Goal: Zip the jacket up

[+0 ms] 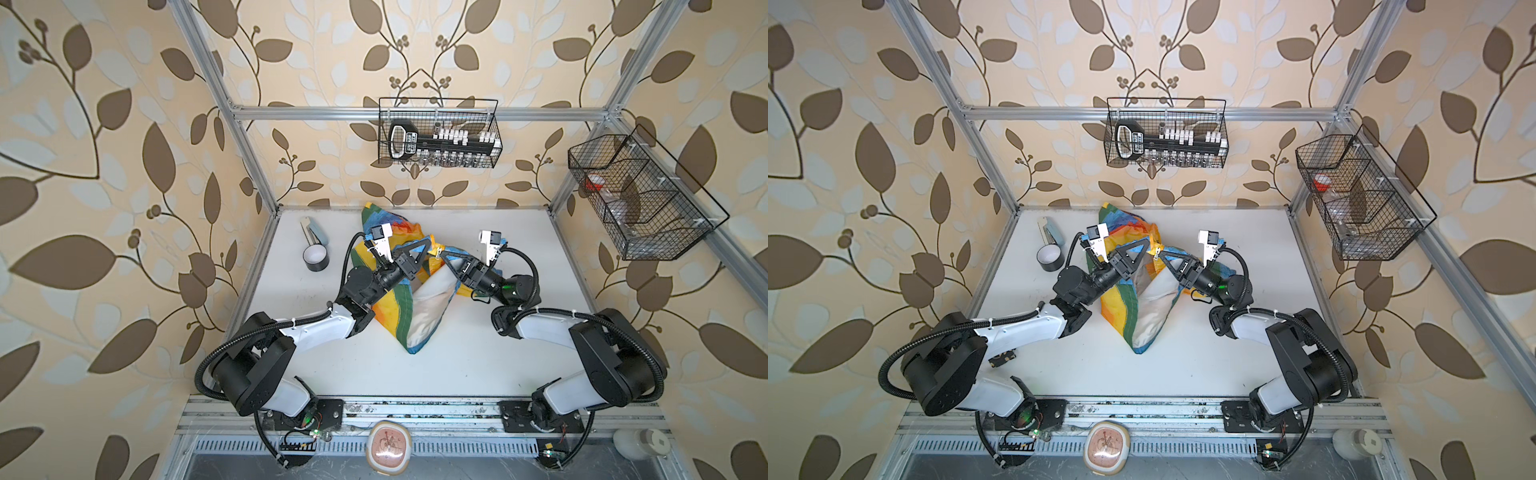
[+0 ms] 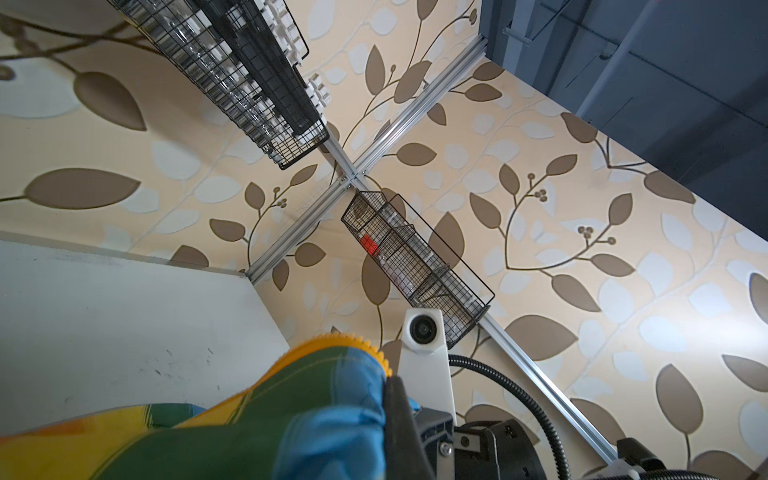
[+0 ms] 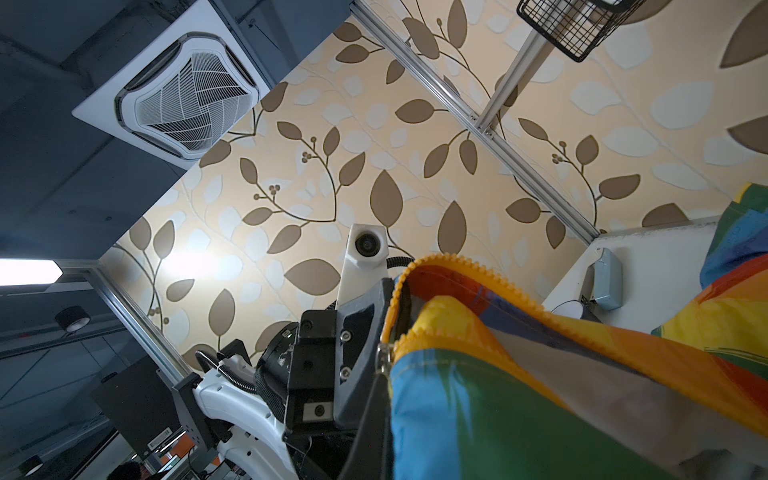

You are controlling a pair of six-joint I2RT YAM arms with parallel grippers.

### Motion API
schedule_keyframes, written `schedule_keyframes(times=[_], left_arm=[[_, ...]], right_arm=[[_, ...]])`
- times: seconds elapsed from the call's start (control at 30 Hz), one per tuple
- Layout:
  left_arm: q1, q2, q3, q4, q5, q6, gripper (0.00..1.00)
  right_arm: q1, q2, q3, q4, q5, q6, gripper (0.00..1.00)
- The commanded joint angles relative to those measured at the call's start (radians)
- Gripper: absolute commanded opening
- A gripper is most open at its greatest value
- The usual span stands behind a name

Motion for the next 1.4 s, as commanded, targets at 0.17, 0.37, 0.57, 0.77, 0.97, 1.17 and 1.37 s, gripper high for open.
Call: schedule_keyframes(times=[0.17, 0.37, 0.57, 0.77, 0.97, 1.17, 1.37], left_arm=[[0.009, -0.018, 0.008, 0.078, -0.002, 0.000, 0.00], [0.009, -0.018, 0.007, 0.077, -0.001, -0.001, 0.00], [0.009, 0.015, 0.005, 0.071, 0.003, -0.003, 0.00], [0.011, 0.020, 0.003, 0.071, 0.005, -0.007, 0.00], [0.009, 0.018, 0.002, 0.071, 0.008, -0.010, 0.00], [0.010, 0.012, -0.002, 0.074, 0.008, -0.010, 0.00], [0.010, 0.008, -0.001, 0.071, 0.016, -0.010, 0.00]], right_arm=[[0.016, 0.010, 0.009, 0.071, 0.005, 0.007, 0.00], [0.016, 0.008, 0.010, 0.072, 0.006, 0.007, 0.00], [0.016, 0.008, 0.011, 0.072, 0.005, 0.006, 0.00], [0.016, 0.007, 0.011, 0.071, 0.005, 0.005, 0.00], [0.013, 0.013, 0.010, 0.071, 0.010, 0.007, 0.00], [0.009, 0.018, 0.005, 0.072, 0.015, 0.011, 0.00], [0.005, 0.017, 0.004, 0.072, 0.020, 0.011, 0.00]])
